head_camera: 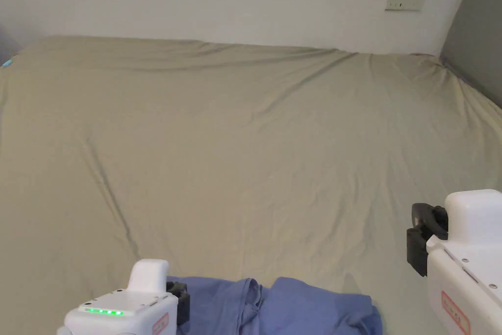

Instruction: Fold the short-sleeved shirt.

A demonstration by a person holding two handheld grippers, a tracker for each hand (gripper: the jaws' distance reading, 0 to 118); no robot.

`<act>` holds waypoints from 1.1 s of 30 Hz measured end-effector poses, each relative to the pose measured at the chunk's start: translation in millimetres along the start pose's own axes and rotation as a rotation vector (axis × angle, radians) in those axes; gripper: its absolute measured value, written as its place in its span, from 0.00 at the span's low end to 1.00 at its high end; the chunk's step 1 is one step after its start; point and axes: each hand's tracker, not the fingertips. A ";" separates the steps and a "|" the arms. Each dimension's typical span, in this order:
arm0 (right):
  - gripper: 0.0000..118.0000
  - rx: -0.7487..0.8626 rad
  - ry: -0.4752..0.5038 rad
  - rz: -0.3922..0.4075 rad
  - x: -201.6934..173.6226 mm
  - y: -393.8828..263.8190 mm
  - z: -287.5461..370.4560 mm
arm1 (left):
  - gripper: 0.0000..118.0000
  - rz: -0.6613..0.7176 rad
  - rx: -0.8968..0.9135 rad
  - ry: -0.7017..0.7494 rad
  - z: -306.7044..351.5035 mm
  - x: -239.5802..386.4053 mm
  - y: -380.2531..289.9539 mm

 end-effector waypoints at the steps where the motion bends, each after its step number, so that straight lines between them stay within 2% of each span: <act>1: 0.02 -0.003 0.000 0.001 0.1 0.0 0.4 | 0.00 -0.067 -0.018 0.005 -10.7 14.7 -7.5; 5: 0.02 -0.009 -0.005 -0.001 1.9 1.4 3.6 | 0.00 -0.281 -0.128 0.102 -47.4 61.6 -32.5; 8: 0.02 -0.011 -0.004 0.000 2.9 1.7 4.8 | 0.00 -0.331 -0.049 0.203 -44.6 83.7 -40.4; 12: 0.02 -0.018 -0.001 0.007 3.0 -0.7 1.0 | 0.00 -0.326 -0.045 0.107 -35.5 105.6 -44.0; 14: 0.02 -0.026 0.012 0.004 2.0 -0.9 -2.3 | 0.00 -0.368 -0.010 0.064 -30.2 118.6 -51.9; 15: 0.02 -0.027 0.013 0.004 0.6 -1.0 -3.0 | 0.00 -0.370 -0.007 -0.001 -25.5 121.2 -52.5; 18: 0.02 -0.027 0.020 0.014 -2.4 -0.1 -4.5 | 0.00 -0.242 -0.068 -0.274 -11.1 117.7 -49.4; 21: 0.02 -0.025 0.031 0.019 -3.8 1.5 -4.7 | 0.00 -0.135 -0.007 -0.248 10.4 93.1 -40.2; 23: 0.02 -0.022 0.028 0.026 -4.4 2.8 -4.7 | 0.00 0.007 0.025 -0.310 22.2 54.6 -26.4; 24: 0.02 -0.021 0.030 0.025 -4.1 3.3 -4.4 | 0.13 0.087 0.044 -0.329 27.1 32.3 -20.0; 26: 0.02 -0.020 0.032 0.022 -4.0 4.2 -4.8 | 0.29 0.237 0.050 -0.310 33.4 -18.0 -7.1; 27: 0.02 -0.019 0.032 0.020 -4.4 4.4 -5.2 | 0.43 0.301 0.042 -0.309 33.5 -45.2 -0.2; 30: 0.02 -0.021 0.033 0.021 -6.4 4.4 -7.0 | 0.96 0.429 -0.003 -0.336 30.7 -115.4 4.1; 31: 0.02 -0.022 0.035 0.021 -7.4 4.2 -7.5 | 1.00 0.471 -0.025 -0.360 28.6 -133.0 3.1; 33: 0.02 -0.025 0.034 0.025 -8.8 3.6 -8.2 | 1.00 0.548 -0.037 -0.416 25.5 -163.0 -4.8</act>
